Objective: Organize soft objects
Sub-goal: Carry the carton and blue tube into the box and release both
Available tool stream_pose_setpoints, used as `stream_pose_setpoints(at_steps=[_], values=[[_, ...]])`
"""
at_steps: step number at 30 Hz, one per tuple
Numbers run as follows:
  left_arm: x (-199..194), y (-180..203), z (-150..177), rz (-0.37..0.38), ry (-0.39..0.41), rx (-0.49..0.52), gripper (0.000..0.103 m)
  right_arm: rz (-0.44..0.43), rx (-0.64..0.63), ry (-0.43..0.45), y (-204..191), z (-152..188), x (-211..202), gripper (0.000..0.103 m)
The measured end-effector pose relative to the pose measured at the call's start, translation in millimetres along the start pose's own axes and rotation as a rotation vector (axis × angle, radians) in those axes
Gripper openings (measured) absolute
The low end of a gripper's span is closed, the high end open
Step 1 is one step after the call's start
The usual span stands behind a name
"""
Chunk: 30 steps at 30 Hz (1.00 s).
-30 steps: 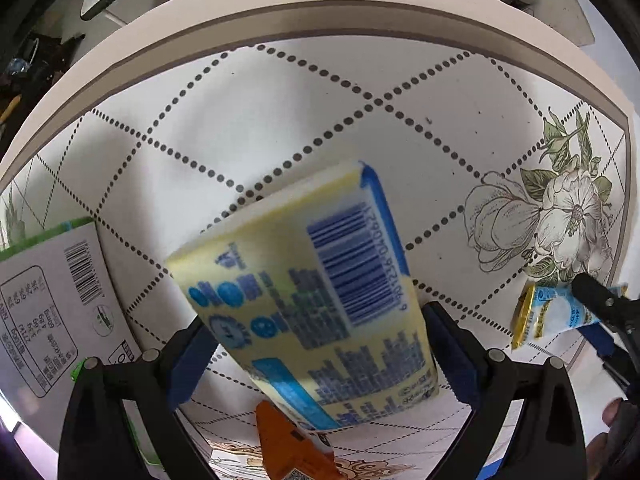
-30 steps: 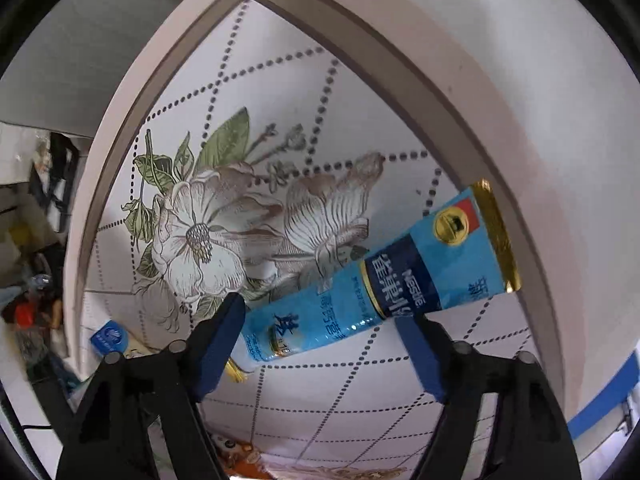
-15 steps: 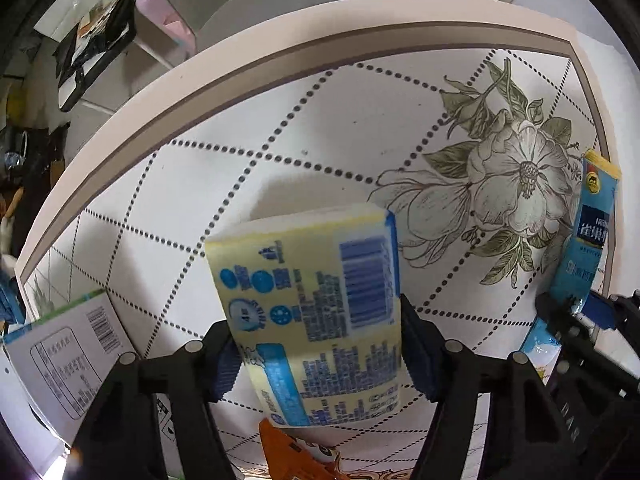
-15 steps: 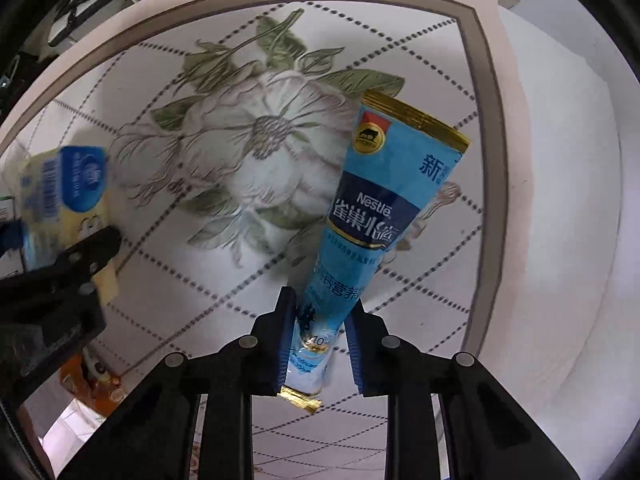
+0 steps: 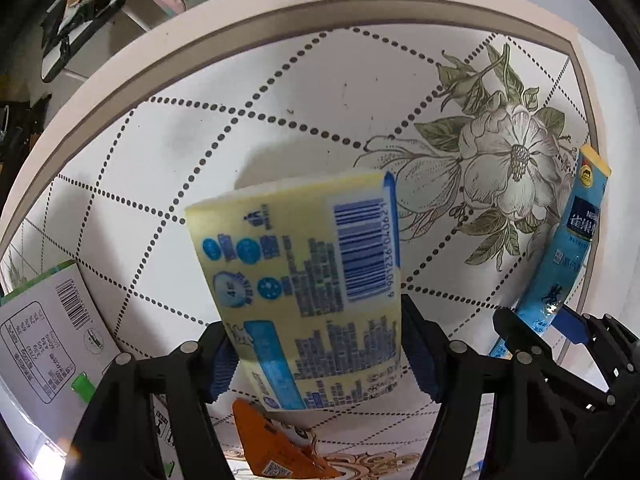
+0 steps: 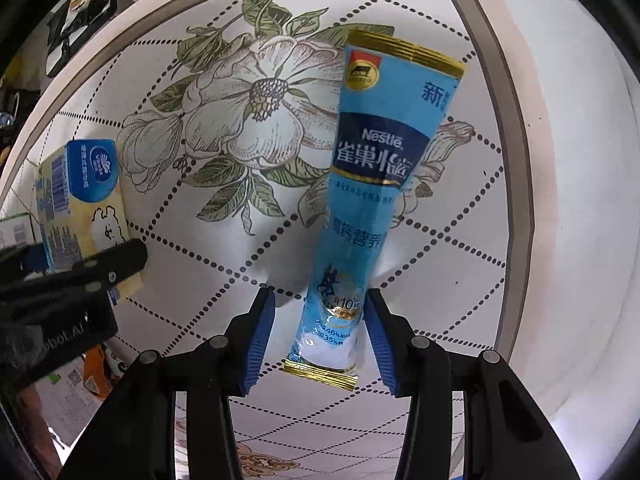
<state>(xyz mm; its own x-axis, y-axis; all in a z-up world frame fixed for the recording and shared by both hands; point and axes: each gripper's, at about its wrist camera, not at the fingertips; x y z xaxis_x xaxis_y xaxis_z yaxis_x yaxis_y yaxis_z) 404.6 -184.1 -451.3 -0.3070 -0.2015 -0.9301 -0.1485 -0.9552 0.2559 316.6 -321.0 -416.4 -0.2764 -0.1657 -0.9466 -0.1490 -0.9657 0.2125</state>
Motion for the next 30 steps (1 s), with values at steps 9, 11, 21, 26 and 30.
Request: stream_pose_setpoints(at_steps=[9, 11, 21, 26, 30], values=[[0, 28, 23, -0.030, 0.061, 0.003, 0.063, 0.035, 0.032, 0.017, 11, 7, -2, 0.024], [-4, 34, 37, -0.038, 0.087, 0.014, 0.062, 0.026, 0.033, 0.026, 18, 11, -4, 0.022], [-93, 67, 150, 0.098, 0.313, 0.054, 0.060, -0.128, 0.001, 0.211, 59, 98, -86, 0.021], [-173, 32, 230, 0.202, 0.405, 0.019, 0.060, -0.200, -0.080, 0.316, 55, 154, -146, 0.021], [-213, -4, 275, 0.238, 0.462, -0.039, 0.060, -0.274, -0.185, 0.368, 25, 187, -186, 0.021]])
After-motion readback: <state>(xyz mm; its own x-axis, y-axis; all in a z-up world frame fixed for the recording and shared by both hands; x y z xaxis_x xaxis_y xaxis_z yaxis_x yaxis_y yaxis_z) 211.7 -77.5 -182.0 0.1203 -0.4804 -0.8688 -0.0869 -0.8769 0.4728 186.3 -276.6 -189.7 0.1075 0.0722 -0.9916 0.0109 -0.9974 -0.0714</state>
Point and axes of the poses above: each gripper's, at about its wrist camera, not at the fingertips, and x roughly the way its jaws point, y to its right, z to its underside, and after that the axes turned 13 degrees about z, right-handed
